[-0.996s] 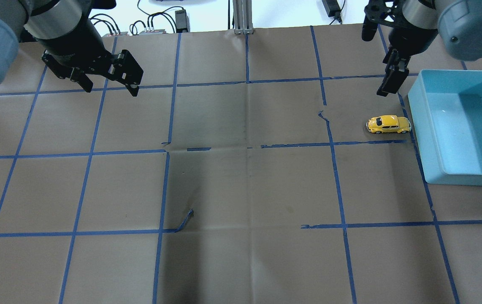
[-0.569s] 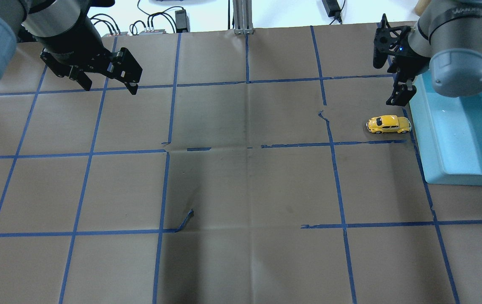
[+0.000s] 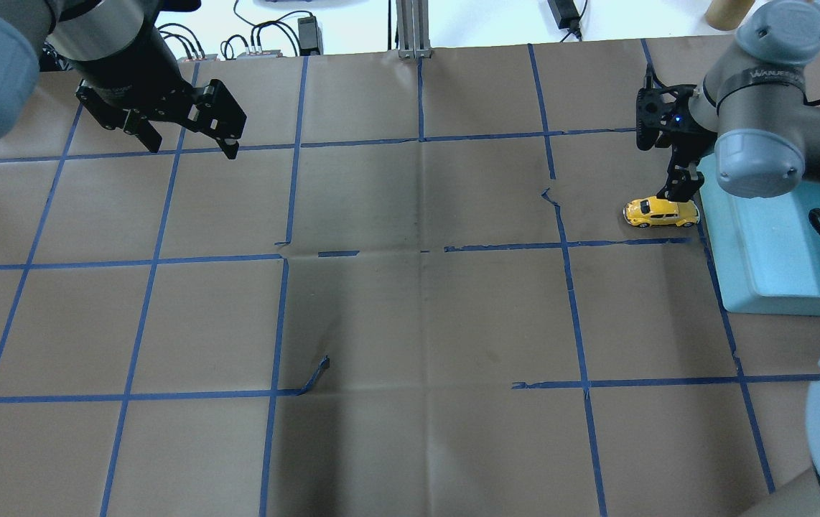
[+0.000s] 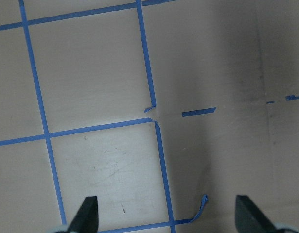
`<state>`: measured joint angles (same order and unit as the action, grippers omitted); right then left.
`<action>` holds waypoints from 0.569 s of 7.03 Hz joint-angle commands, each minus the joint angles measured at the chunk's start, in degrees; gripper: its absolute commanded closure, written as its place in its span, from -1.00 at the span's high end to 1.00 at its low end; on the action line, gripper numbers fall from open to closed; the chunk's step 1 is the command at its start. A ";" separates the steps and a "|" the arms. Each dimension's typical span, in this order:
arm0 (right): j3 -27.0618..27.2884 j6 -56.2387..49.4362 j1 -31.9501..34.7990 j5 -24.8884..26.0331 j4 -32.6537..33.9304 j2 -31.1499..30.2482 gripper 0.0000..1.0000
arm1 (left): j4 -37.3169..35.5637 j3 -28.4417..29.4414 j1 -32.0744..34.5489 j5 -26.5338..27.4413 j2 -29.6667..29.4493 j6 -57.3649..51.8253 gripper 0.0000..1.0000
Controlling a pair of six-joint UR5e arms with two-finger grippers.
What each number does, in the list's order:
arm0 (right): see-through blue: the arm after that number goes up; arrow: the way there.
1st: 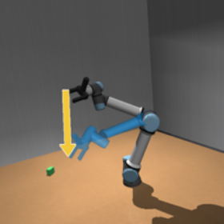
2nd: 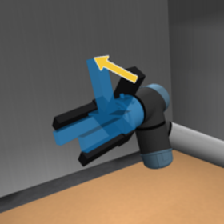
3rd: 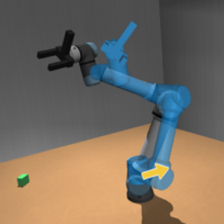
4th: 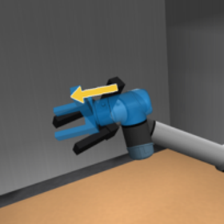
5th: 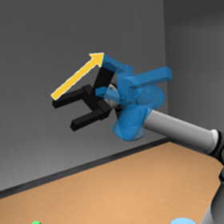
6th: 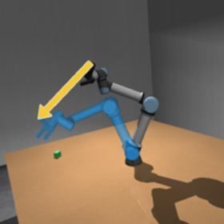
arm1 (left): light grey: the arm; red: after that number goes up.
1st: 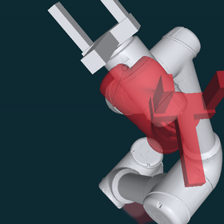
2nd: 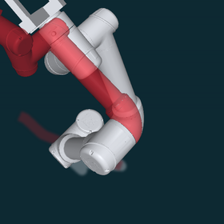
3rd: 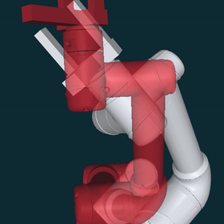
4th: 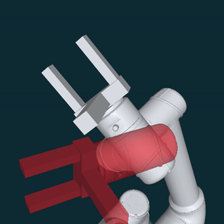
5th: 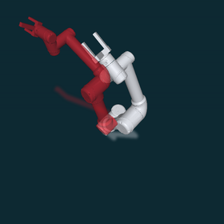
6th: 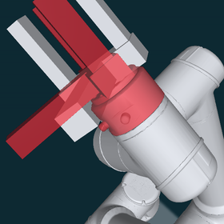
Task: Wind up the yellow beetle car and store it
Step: 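Lower the right gripper over the car beside the blue tray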
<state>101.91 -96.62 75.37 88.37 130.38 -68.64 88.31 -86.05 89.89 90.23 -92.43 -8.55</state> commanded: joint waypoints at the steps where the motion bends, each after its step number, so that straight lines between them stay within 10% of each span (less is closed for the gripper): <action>1: 0.13 -1.64 -0.66 -0.03 0.14 1.93 0.99 | 0.02 0.01 -0.07 0.30 0.06 -0.07 1.00; 4: 2.76 -3.40 -2.24 -0.12 0.14 2.02 0.99 | 0.02 0.01 -0.07 0.30 0.32 -0.24 1.00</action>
<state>103.52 -99.70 73.81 88.33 130.52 -66.67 88.33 -86.05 89.83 90.52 -92.23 -8.77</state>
